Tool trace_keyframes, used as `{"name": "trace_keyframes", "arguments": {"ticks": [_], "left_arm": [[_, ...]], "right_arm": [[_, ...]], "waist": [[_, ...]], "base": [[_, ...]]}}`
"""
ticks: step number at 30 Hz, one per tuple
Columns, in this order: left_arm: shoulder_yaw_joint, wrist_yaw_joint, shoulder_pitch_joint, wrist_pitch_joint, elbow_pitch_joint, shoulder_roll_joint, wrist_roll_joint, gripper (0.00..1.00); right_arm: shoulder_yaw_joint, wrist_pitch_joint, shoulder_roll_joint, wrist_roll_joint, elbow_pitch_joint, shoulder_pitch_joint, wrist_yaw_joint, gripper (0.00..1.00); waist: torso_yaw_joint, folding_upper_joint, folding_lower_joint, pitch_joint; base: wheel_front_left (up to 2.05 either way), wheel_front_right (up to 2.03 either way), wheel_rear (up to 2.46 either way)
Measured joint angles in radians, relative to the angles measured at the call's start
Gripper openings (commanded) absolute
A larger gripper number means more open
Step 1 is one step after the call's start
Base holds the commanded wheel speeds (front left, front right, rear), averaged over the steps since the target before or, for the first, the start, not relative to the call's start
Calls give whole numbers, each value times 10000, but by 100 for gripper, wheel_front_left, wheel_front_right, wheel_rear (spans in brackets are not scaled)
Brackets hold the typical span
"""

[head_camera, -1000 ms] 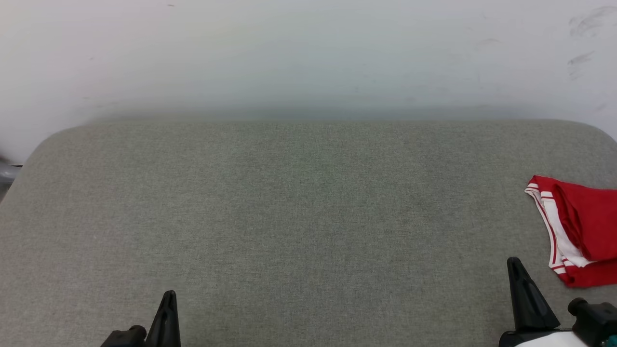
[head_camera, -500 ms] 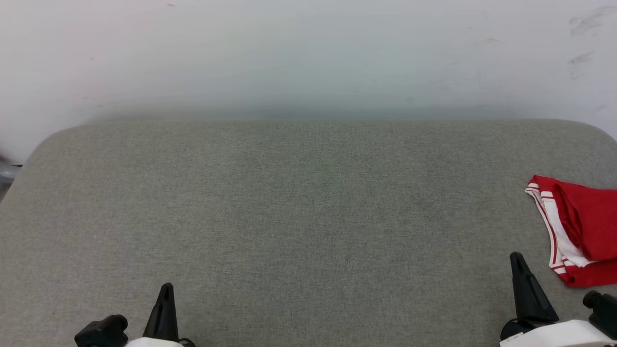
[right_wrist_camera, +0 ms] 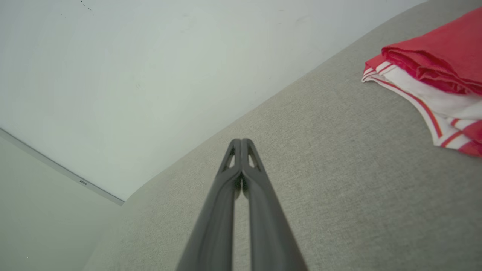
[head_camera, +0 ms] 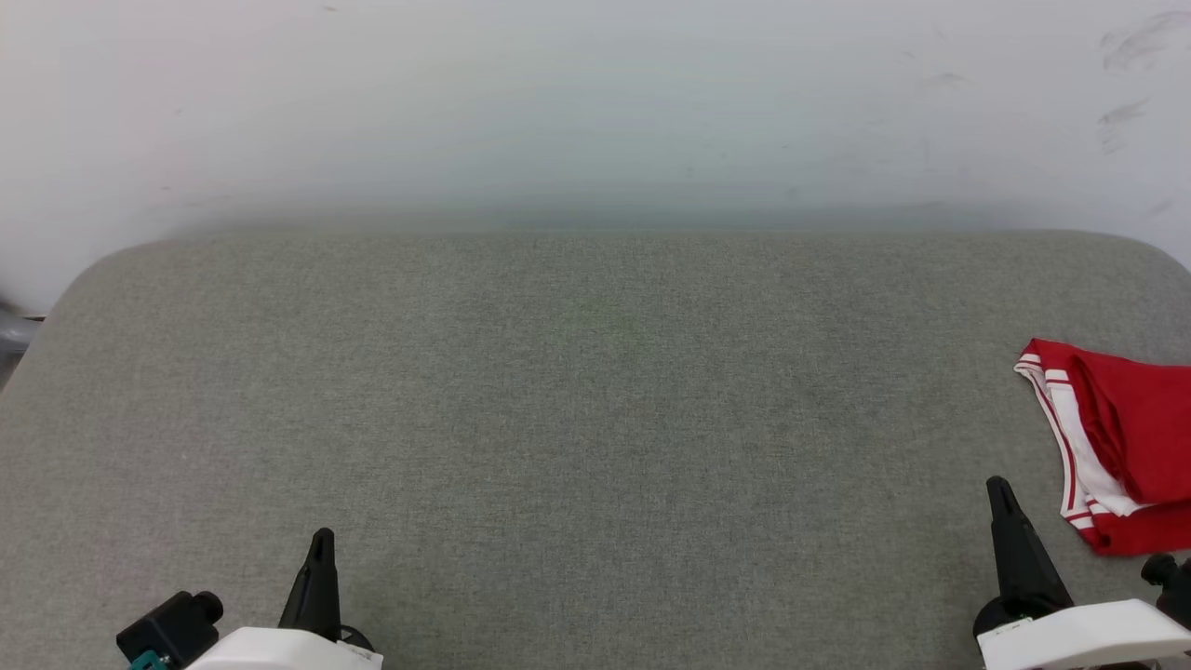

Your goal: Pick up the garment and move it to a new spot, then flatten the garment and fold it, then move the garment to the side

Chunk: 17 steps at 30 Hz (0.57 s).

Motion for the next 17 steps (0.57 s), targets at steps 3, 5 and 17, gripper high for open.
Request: {"name": "trace_keyframes", "arguments": {"ticks": [3,5,17], "left_arm": [[27,-36,-67,96,42,-8,-443,0],[50,-67,-99,165,81,-10,-729,0],[180,-267,-462,554,226,-29,-2301,0]], "right_arm": [[-13,90,0,418,61,-109,-2,0],[-19,146,0,708,84,-164,-2,0],[-75,491,2,2230,303,-379,-4,0]], "waist": [[2,0,0,1],[3,0,0,2],[9,0,0,6]], "base": [[0,0,0],[0,0,0],[0,0,0]]}}
